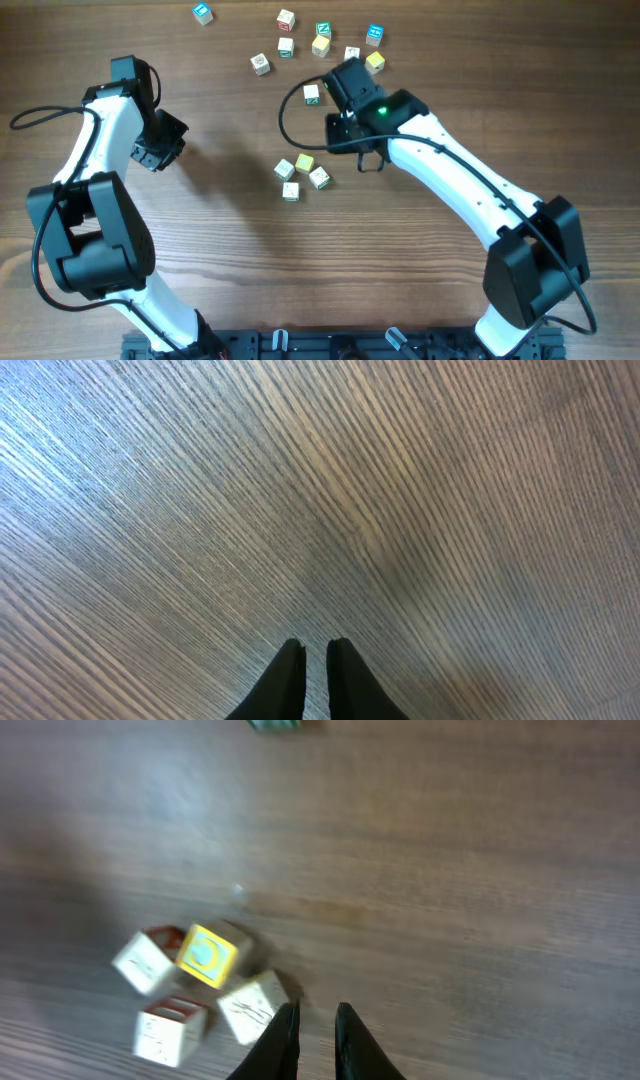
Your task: Form a circle
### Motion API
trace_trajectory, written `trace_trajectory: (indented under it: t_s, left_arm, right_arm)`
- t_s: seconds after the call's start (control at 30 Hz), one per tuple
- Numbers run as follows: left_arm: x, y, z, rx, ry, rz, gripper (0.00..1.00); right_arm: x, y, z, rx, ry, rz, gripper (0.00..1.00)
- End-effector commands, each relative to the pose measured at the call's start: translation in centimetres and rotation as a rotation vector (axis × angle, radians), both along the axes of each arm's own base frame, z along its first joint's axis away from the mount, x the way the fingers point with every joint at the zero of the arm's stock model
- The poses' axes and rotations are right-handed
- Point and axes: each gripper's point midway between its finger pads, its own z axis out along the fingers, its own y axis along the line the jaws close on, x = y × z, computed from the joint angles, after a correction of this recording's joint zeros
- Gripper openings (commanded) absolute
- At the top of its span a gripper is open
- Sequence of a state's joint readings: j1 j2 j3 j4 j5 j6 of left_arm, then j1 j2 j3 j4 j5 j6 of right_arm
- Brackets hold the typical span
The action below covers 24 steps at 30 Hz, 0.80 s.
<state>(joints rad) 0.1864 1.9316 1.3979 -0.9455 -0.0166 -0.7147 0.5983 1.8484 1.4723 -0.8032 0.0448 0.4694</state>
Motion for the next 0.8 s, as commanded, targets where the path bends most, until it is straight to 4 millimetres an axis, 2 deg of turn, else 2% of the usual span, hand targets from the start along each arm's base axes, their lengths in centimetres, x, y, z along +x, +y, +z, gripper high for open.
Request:
trace_trajectory:
  t_s: [0.0,0.13,0.27,0.37,0.5,0.77]
  left_arm:
    - [0.6,0.0,1.1,0.002,-0.034,-0.005,0.12]
    - [0.6,0.0,1.1,0.002,-0.034,-0.005,0.13]
    - [0.5,0.0,1.1,0.001,-0.031,-0.005,0.15]
    - [0.5,0.0,1.1,0.001,-0.031,-0.005,0.16]
    - [0.5,0.0,1.1,0.001,-0.031,-0.005,0.16]
    - [0.5,0.0,1.1,0.001,-0.031,-0.005,0.18]
  right_arm:
    - [-1.3,0.0,-3.0,-0.012,0.086,0.035,0.12]
    - [-3.0,0.9,-5.5,0.084,0.251,0.004,0.11]
    - [-3.2,0.3,-8.4,0.077,0.342,-0.074,0.11]
    - [-3.0,-0.4,-9.9,0.068,0.374,-0.127,0.09]
    - [-3.5,-0.1,-10.4,0.101,0.423,-0.135,0.04]
    - [-4.0,0.2,-10.4,0.106,0.440,-0.126,0.04]
